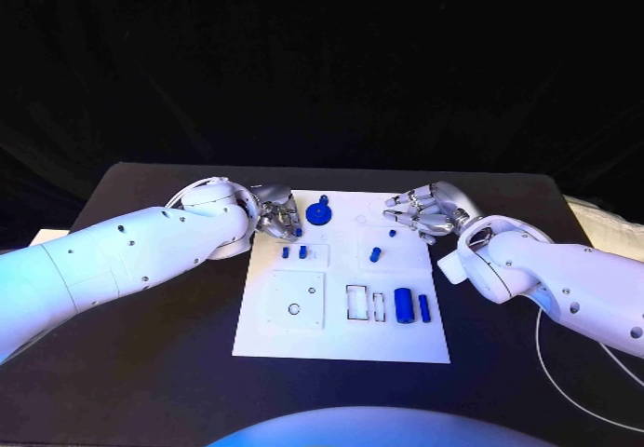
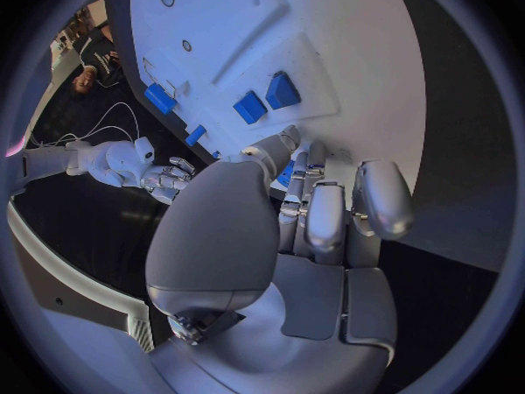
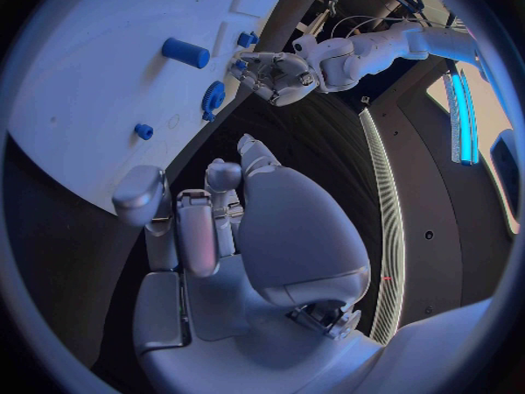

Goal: Assemble the parts on the task board

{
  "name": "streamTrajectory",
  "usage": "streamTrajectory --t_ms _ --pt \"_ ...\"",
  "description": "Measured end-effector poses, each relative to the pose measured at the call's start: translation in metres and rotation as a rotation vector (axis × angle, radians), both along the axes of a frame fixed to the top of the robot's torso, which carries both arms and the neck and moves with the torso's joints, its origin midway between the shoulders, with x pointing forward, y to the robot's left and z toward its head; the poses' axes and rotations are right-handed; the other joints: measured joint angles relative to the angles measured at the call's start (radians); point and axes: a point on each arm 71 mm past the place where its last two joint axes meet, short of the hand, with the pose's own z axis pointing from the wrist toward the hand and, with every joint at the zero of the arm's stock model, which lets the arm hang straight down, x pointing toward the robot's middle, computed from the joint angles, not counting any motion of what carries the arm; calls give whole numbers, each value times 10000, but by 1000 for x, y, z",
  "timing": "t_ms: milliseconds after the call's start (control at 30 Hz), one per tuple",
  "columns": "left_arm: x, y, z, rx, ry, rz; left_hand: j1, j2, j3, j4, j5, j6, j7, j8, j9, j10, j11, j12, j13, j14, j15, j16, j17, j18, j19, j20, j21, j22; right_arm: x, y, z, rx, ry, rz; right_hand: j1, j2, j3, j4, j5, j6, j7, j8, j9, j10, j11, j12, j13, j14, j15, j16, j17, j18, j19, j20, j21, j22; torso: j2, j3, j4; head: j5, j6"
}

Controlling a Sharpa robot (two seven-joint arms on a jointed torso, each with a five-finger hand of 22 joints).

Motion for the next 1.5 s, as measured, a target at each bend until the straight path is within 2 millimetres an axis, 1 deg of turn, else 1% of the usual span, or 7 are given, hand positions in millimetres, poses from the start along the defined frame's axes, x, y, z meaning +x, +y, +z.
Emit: streamTrajectory --t_ms 200,300,467,633,967,1433,1500 --pt "-1 14 1 -87 -13 263 0 0 137 -77 0 -376 -77 0 -184 -233 -14 -78 -58 19 50 46 -23 1 -103 94 -456 -249 3 -7 -3 -274 15 -22 482 -113 414 43 -164 -58 135 -48 -9 -798 91 -2842 -2426 0 0 -953 -1011 0 -226 -17 -607 -796 -7 -1 1 -16 -5" --pt "0 25 3 -412 16 553 115 109 395 -195 0 -339 -54 34 -205 -377 16 -85 -71 -226 67 -463 -937 22 -527 114 -1520 -909 5 -12 -2 -617 -76 71 862 -213 709 -102 -301 -66 143 -48 -8 -1011 163 -3906 -3406 -3 2 -1124 -1209 -1 -176 33 -640 -854 -15 -1 -2 -12 18" --pt "3 43 10 -2139 371 1288 533 427 1092 -441 0 207 64 283 -192 -490 105 46 -83 -1226 105 -1909 -3212 441 -1536 127 -3959 -2388 11 -18 7 -1625 -494 462 1289 -508 1448 -400 -466 381 197 -48 -3 -667 266 -5362 -4981 -2 110 -1125 -1152 0 -15 140 -641 -717 -35 -1 -3 -8 54" --pt "1 58 14 -5303 1274 2269 302 462 1217 -444 0 256 82 283 -234 -302 94 287 -32 -1593 159 -2452 -4038 551 -1991 160 -4917 -2942 14 -15 18 -3185 -1102 1173 1401 -627 1869 -604 -547 692 132 12 1 -403 226 -5973 -5826 -1 110 -1062 -1074 -1 70 125 -517 -535 -56 -17 -5 -97 131" --pt "-15 73 16 -11401 3082 4421 -425 497 689 -93 0 256 82 282 -243 -247 73 645 41 -1736 159 -2502 -4330 707 -2199 230 -5685 -3429 11 13 21 -6361 -2204 2367 1100 -928 2379 -549 -1398 852 41 8 3 -286 199 -6473 -6758 -1 109 -1070 -1197 0 141 126 -488 -498 -65 -51 7 -261 349" --pt "-25 73 21 -13613 3565 5070 -435 487 534 -154 0 256 82 320 -242 -246 72 760 75 -1858 112 -2596 -4511 706 -2199 230 -5779 -3504 11 29 12 -8525 -2393 2757 929 -1099 2704 -554 -1549 852 41 -106 -9 -598 286 -6767 -7463 -4 105 -1319 -1482 8 56 119 -755 -934 -31 -64 1 -276 351" --pt "-26 73 21 -13709 3582 5062 -434 487 534 -154 0 256 82 320 -243 -246 72 815 75 -1893 141 -2596 -4547 707 -2199 230 -5779 -3514 12 30 10 -8706 -2333 2788 929 -1099 2704 -554 -1549 852 41 -106 -9 -598 286 -6767 -7497 -14 44 -1319 -1483 152 25 88 -755 -964 -25 -64 1 -281 337"
